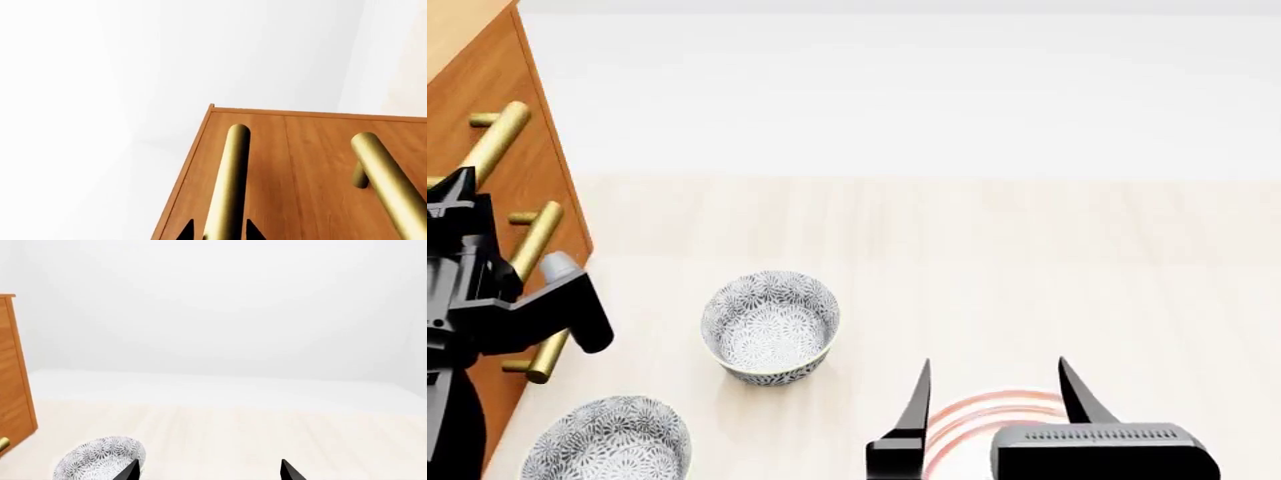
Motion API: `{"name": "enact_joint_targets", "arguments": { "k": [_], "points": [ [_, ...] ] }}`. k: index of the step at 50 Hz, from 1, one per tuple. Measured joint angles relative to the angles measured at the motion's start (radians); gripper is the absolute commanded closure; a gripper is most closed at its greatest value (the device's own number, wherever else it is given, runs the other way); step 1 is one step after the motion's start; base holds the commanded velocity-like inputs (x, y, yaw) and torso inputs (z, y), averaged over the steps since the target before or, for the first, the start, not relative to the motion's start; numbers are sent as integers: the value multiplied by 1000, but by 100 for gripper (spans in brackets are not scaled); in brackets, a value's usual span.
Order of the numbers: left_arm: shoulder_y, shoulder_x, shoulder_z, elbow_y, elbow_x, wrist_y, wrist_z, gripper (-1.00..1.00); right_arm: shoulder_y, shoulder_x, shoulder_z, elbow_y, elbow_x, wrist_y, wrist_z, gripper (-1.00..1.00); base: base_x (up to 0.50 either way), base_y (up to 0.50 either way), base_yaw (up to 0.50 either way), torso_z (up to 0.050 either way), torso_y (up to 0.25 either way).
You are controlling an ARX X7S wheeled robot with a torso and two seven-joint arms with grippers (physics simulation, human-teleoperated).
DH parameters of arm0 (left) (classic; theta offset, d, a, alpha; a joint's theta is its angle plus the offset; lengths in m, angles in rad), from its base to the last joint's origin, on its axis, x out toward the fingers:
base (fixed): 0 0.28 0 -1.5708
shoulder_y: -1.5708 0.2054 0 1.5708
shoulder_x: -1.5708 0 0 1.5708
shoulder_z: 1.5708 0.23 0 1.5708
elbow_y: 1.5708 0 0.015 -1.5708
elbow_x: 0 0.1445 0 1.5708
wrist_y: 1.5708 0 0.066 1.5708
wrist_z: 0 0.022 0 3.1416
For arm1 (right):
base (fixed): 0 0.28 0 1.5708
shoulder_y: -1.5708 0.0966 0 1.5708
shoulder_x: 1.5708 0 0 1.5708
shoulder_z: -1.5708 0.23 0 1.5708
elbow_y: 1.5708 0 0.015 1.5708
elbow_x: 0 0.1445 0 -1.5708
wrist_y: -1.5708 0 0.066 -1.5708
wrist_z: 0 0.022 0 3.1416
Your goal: Open the top drawer of the cabinet.
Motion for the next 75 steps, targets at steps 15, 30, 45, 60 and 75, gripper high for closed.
{"name": "enact_joint_targets", "arguments": {
  "k": [15,30,45,60,75],
  "points": [
    [3,25,-2,15,22,-18,21,100,-5,5,0,9,4,-10,4,-100,6,0,-5,0,0],
    [-2,54,28,60,32,-37,56,100,-14,12,3,6,10,-17,9,-100,4,0,-4,0,0],
    [-22,88,80,103,49,-62,114,100,-28,25,13,-18,22,-14,18,-100,1,0,-1,1,1],
    [-34,106,109,113,54,-71,134,100,-35,32,16,-19,28,-22,21,-100,0,0,0,0,2],
    [-39,107,115,118,107,-69,121,-100,-37,33,10,-4,28,-34,22,-100,0,0,0,0,1]
  ]
}}
